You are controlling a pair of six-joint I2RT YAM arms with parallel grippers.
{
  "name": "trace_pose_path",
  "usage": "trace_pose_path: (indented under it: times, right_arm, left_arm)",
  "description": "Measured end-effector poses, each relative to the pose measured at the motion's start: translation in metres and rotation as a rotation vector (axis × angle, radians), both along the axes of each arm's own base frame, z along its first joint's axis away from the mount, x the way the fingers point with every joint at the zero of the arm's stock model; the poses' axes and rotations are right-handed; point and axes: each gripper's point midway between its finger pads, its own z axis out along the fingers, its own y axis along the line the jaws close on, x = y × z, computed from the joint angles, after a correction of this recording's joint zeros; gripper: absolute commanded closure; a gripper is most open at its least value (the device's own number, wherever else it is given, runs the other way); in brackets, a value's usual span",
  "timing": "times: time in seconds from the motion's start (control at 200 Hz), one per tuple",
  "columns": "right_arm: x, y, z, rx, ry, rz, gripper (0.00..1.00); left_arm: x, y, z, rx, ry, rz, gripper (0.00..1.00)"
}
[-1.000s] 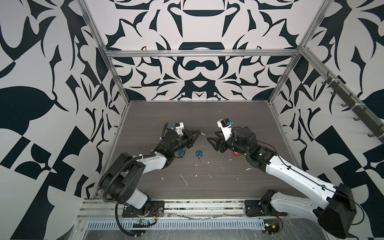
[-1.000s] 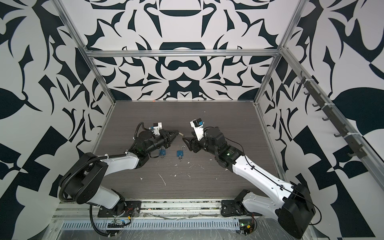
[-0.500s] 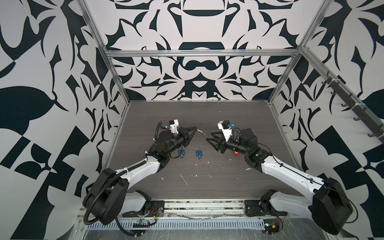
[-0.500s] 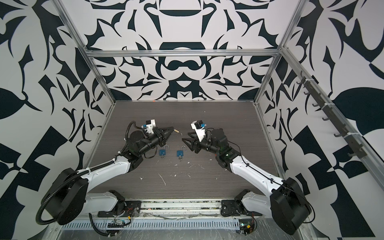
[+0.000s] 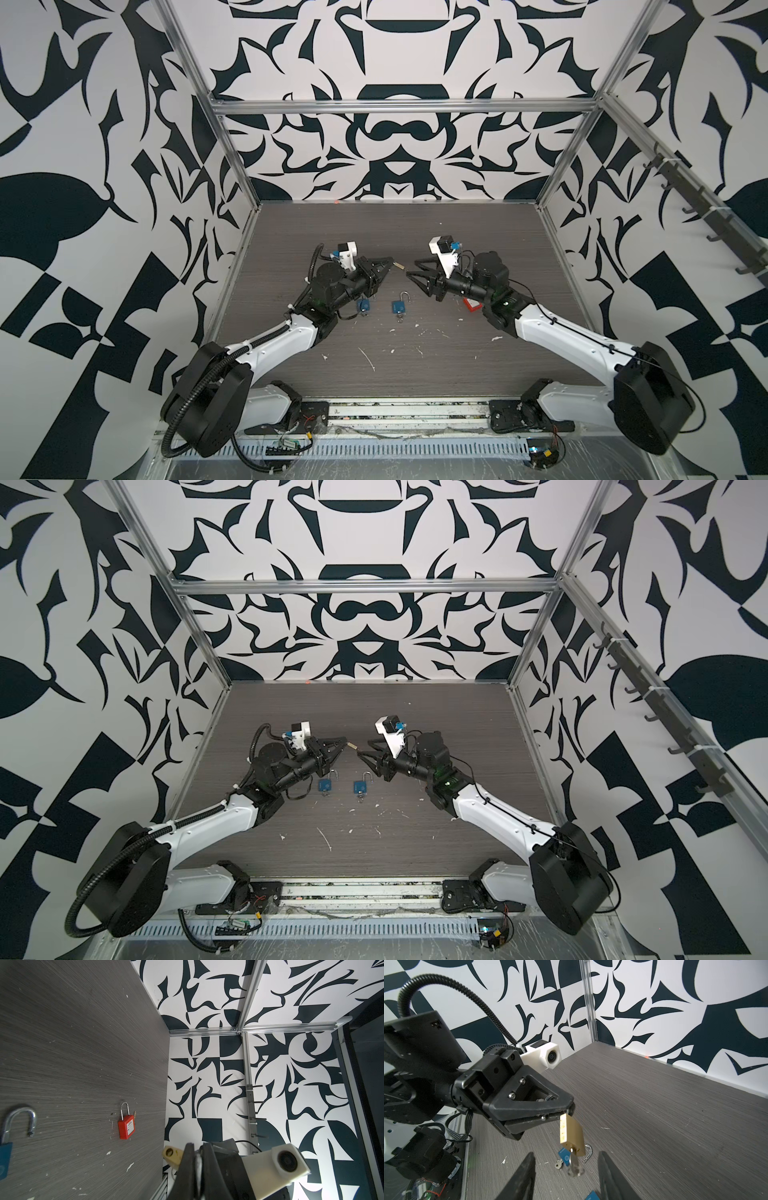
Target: Lock with the key
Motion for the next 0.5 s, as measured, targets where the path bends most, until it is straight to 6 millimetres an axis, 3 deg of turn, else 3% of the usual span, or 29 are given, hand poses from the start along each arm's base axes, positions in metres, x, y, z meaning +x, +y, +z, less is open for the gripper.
trace_pose_path:
  times: [0.29,0.5]
  right_arm:
    - [0.003,0.024,-0.011,-0.065,-0.016,0.03,0.59]
    - [0.012,0.024,-0.022,-0.1,-0.012,-0.009,0.61]
  left_arm:
    - [0.004,-0.006,-0.017,0.012,0.038,-0.014,1.0]
    - [0.004,-0.007,-0.015,0.002,0.034,-0.02,1.0]
